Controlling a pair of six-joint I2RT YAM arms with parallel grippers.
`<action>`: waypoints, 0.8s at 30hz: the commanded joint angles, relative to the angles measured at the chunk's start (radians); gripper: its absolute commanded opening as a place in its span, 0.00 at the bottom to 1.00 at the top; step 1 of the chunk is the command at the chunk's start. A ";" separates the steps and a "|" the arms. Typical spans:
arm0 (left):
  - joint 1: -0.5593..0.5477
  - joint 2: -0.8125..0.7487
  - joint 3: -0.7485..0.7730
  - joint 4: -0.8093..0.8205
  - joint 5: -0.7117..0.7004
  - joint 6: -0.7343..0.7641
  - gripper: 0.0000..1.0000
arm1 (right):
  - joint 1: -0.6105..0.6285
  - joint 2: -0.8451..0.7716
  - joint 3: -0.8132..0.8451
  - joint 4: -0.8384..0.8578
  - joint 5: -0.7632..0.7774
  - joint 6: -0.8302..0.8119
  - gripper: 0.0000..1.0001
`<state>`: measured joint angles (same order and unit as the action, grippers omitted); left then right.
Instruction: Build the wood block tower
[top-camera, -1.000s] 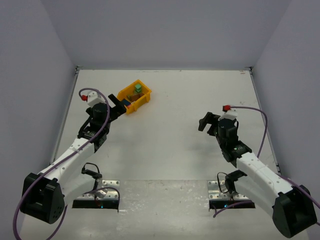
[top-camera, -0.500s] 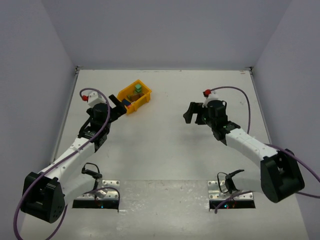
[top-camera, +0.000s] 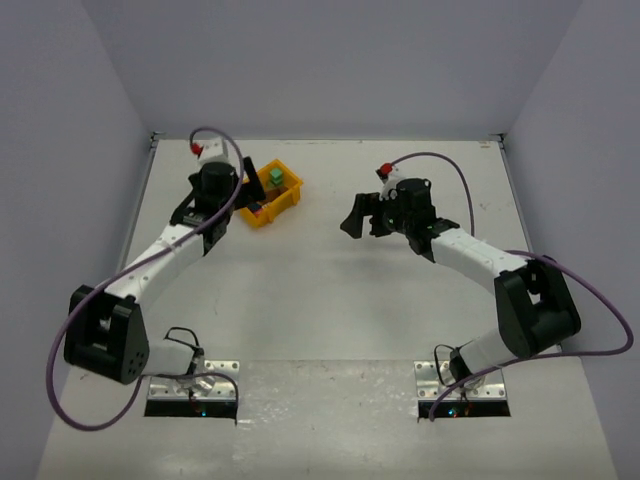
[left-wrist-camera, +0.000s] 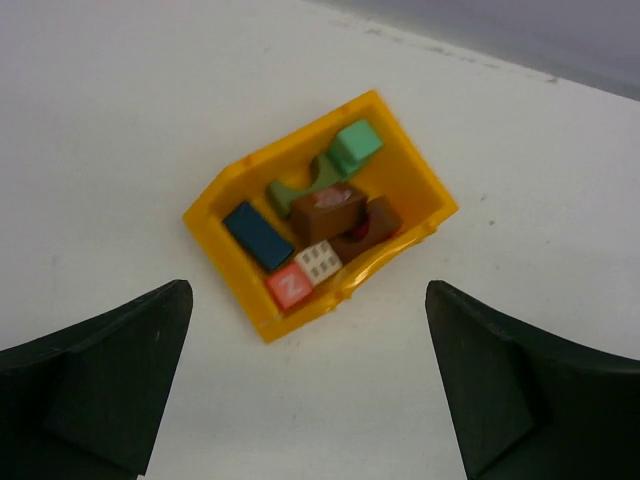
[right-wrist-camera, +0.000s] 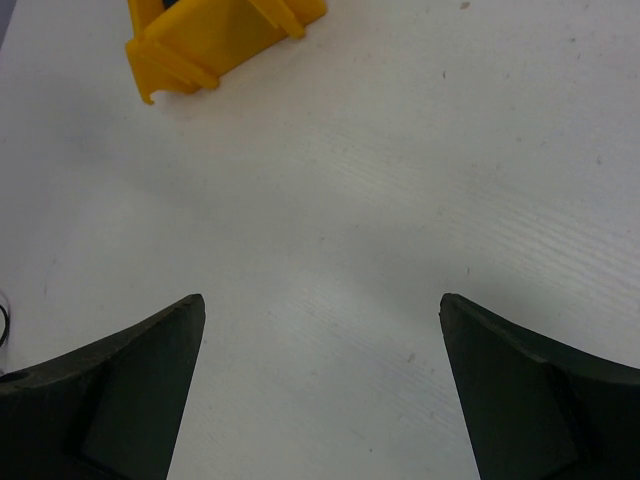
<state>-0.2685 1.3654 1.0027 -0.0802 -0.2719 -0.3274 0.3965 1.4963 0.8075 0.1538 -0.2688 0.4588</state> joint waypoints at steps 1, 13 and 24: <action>0.029 0.094 0.302 -0.052 0.259 0.390 1.00 | 0.002 -0.071 -0.028 0.022 -0.049 -0.048 0.99; 0.099 0.374 0.570 -0.178 0.651 0.834 1.00 | 0.000 -0.186 -0.090 -0.019 0.037 -0.080 0.99; 0.187 0.780 0.949 -0.506 0.741 0.856 0.88 | 0.001 -0.148 -0.072 -0.034 0.107 -0.134 0.99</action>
<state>-0.0922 2.1174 1.8747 -0.4778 0.4323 0.4776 0.3962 1.3347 0.7151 0.1090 -0.2081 0.3579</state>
